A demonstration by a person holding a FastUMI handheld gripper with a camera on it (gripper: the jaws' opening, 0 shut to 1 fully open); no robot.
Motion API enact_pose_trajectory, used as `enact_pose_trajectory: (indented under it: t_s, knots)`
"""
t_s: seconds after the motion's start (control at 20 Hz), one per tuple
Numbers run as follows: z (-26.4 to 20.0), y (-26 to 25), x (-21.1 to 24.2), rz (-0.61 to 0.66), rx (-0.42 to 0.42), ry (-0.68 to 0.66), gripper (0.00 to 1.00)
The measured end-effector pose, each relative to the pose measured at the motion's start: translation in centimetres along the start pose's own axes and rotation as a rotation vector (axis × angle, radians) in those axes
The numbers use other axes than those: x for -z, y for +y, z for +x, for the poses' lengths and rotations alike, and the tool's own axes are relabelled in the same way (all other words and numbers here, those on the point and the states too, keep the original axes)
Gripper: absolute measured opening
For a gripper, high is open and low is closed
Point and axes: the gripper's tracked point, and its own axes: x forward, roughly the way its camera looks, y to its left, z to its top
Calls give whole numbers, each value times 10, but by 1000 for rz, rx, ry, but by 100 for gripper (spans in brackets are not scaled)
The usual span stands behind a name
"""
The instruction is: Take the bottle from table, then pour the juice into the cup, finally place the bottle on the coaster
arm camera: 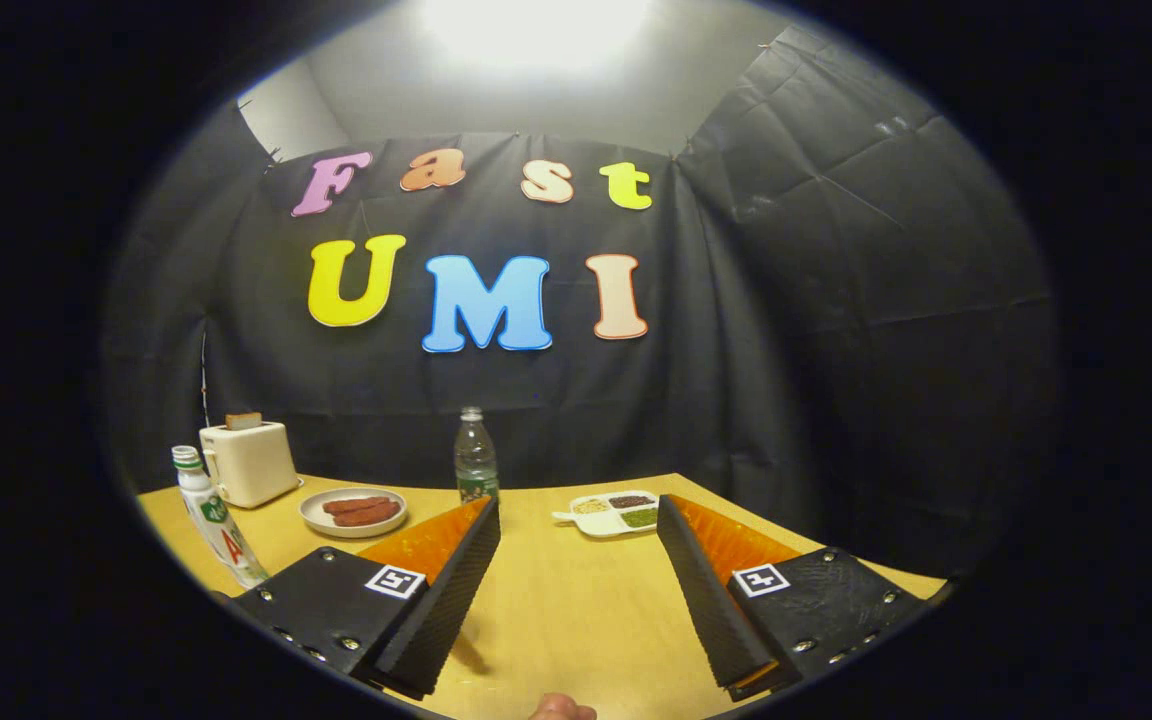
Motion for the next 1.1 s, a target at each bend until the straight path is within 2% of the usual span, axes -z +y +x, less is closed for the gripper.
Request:
enact_pose_trajectory:
  t_s: [0.4, 0.9, 1.1]
  knots:
    - [-40, 121, 0, -19, -93, -6, 96]
    - [-80, 211, 19, 28, -181, -26, 96]
    - [-89, 257, 46, 50, -277, 6, 96]
